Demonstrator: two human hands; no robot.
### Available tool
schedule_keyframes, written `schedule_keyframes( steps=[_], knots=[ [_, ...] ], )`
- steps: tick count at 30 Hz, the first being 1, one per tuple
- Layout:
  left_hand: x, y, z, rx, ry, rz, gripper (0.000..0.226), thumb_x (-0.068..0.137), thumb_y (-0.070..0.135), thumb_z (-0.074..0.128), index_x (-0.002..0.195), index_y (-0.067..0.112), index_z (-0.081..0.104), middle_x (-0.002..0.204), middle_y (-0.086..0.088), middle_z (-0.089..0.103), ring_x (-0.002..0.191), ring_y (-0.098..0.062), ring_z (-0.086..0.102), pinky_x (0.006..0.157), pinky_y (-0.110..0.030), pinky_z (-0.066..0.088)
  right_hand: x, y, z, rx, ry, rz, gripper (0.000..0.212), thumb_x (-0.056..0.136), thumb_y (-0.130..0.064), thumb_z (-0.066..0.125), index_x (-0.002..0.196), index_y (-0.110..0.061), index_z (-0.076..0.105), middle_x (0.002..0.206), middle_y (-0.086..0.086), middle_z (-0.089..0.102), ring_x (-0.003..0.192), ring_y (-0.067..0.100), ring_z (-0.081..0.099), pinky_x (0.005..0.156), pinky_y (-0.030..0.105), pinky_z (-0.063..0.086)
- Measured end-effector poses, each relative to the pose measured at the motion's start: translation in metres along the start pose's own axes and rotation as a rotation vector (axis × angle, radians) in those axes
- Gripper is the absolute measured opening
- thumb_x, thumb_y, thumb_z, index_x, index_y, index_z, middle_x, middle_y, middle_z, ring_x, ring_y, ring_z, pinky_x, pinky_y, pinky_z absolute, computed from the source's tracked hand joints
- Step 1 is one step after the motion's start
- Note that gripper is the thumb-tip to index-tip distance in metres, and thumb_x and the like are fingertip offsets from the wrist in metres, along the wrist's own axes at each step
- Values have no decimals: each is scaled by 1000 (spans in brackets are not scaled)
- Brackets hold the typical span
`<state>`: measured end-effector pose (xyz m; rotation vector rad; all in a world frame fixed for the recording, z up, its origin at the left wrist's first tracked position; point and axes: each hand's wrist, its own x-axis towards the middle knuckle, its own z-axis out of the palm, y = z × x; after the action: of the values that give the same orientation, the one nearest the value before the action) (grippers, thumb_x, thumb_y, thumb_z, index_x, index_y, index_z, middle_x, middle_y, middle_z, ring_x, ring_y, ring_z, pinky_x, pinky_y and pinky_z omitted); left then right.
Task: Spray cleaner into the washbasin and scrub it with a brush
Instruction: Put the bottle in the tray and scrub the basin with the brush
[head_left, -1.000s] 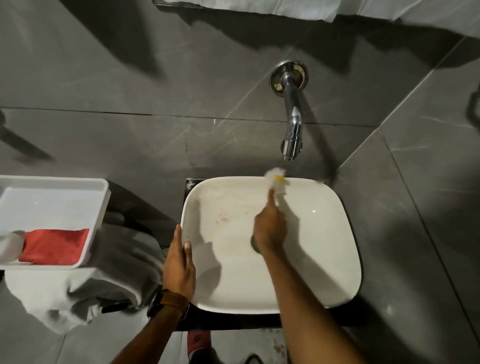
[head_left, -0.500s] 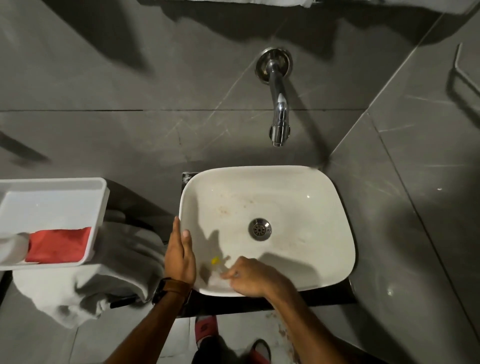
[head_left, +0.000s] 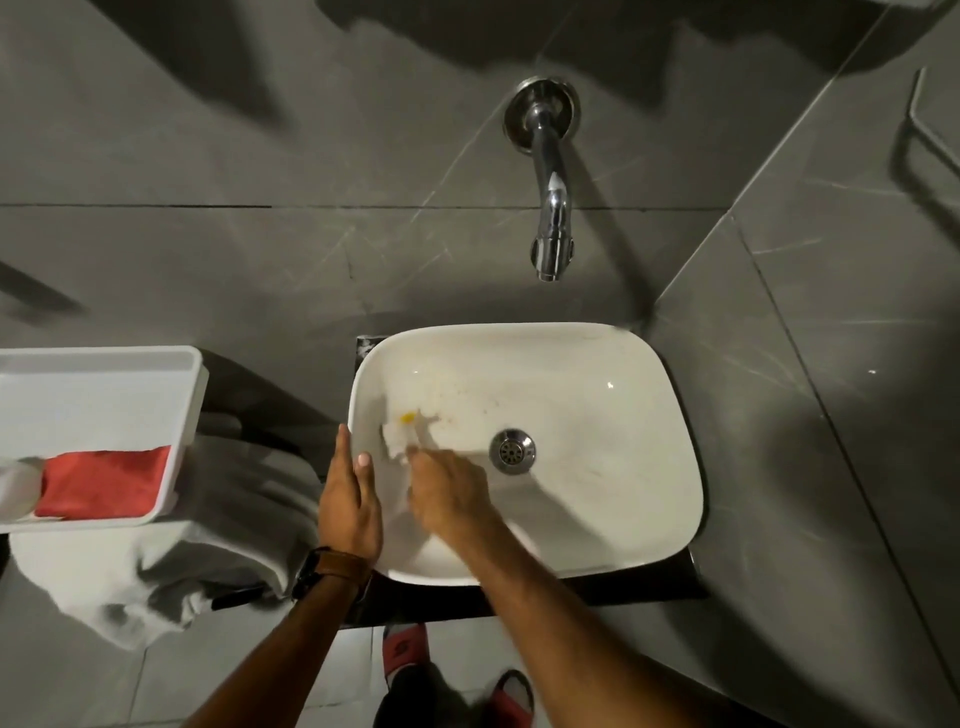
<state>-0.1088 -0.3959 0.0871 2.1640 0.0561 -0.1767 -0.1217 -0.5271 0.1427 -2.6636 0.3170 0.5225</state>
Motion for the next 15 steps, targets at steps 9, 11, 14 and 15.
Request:
schedule_keyframes(
  steps=[9, 11, 14, 15],
  knots=[
    [0, -4, -2, -23, 4, 0, 63, 99, 64, 22, 155, 39, 11, 153, -8, 44, 127, -31, 54, 100, -54, 50, -48, 139, -31, -265, -5, 485, 31, 98, -16, 43, 122, -15, 62, 125, 8, 67, 113, 29, 64, 92, 37, 52],
    [0, 0, -3, -27, -3, 2, 61, 100, 62, 23, 155, 39, 11, 152, -7, 45, 126, -30, 55, 100, -55, 50, -68, 107, -8, -191, -128, 380, 28, 95, -17, 46, 117, -14, 63, 119, 9, 69, 109, 30, 67, 88, 37, 54],
    [0, 4, -6, -22, 4, 31, 60, 101, 58, 25, 155, 36, 17, 151, -5, 48, 128, -29, 54, 102, -52, 49, -49, 38, 5, -53, -208, 139, 30, 91, -17, 50, 119, -15, 63, 114, 15, 71, 105, 35, 68, 81, 38, 51],
    [0, 3, -6, -11, 2, 39, 59, 100, 57, 25, 155, 34, 19, 150, -5, 48, 128, -30, 54, 102, -51, 48, -37, 23, 4, -69, -174, 60, 35, 91, -16, 51, 124, -16, 62, 115, 15, 72, 105, 36, 69, 82, 40, 52]
  ],
)
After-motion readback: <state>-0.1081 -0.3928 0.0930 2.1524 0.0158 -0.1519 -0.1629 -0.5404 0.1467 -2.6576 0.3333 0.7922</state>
